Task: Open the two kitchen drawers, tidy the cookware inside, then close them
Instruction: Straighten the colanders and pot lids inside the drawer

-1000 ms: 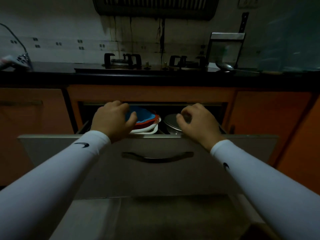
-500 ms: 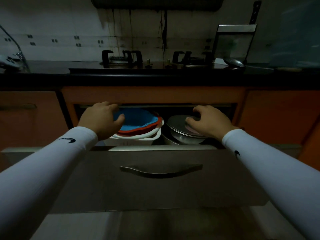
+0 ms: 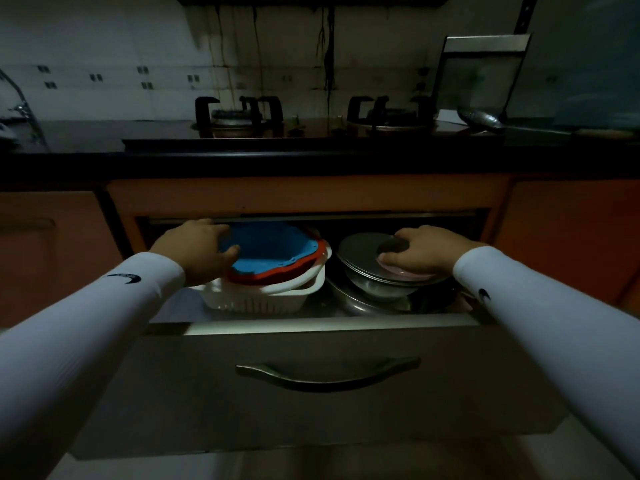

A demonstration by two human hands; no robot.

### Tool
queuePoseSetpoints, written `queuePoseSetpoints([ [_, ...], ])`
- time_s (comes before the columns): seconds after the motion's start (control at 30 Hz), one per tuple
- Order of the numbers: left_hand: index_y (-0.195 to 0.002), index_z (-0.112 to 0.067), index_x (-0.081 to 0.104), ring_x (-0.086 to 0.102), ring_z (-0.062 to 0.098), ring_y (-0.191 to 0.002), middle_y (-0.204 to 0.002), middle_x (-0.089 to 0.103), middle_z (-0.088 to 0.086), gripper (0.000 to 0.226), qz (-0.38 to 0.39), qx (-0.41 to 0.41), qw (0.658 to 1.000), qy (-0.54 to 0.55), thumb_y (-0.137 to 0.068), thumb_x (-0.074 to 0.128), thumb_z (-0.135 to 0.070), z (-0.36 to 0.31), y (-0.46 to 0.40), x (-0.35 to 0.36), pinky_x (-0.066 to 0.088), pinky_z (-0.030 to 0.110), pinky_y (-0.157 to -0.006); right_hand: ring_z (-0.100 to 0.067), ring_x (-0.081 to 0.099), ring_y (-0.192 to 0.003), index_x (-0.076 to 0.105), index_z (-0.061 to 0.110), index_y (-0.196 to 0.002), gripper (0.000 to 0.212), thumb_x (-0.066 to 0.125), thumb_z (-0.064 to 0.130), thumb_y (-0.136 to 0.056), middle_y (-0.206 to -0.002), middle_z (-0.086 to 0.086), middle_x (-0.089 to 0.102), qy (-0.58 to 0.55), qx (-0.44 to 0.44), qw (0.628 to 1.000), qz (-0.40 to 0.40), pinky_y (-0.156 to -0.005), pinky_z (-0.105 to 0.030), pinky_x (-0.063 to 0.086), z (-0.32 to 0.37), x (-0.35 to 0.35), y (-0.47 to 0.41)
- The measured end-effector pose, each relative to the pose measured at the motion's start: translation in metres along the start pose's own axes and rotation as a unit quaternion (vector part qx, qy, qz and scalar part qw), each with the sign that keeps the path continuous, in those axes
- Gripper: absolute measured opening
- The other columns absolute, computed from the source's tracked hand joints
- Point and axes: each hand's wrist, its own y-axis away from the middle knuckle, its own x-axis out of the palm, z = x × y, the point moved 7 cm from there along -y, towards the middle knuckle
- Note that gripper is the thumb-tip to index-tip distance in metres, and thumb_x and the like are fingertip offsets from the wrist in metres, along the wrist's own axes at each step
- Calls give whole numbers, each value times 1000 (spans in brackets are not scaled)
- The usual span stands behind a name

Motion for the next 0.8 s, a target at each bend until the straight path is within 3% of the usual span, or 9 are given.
queuePoseSetpoints([
  [0.2,-129,-24,49,56,22,-102,-128,52,7,50,63,-14,998,2,-89,44,-54,8,-10,13,51,39,-88,-31,40,-133,35,35,-142,80,48,75,-75,-151,-7,36,29,16,997,76,-101,-41,35,-7,13,-12],
  [0.4,-136,-24,43,51,28,-118,-137,45,10,57,96,-51,994,-27,-89,41,-57,21,-21,28,45,42,-98,-30,39,-134,30,34,-145,88,49,78,-71,-152,-5,35,43,35,993,104,-101,-40,35,-16,20,-29],
  [0.8,-129,-23,45,54,31,-109,-131,47,15,53,137,-87,986,-30,-90,39,-58,39,-35,55,46,43,-95,-28,39,-135,29,32,-146,92,54,76,-69,-153,-3,34,53,62,986,147,-109,-40,33,-38,33,-56],
])
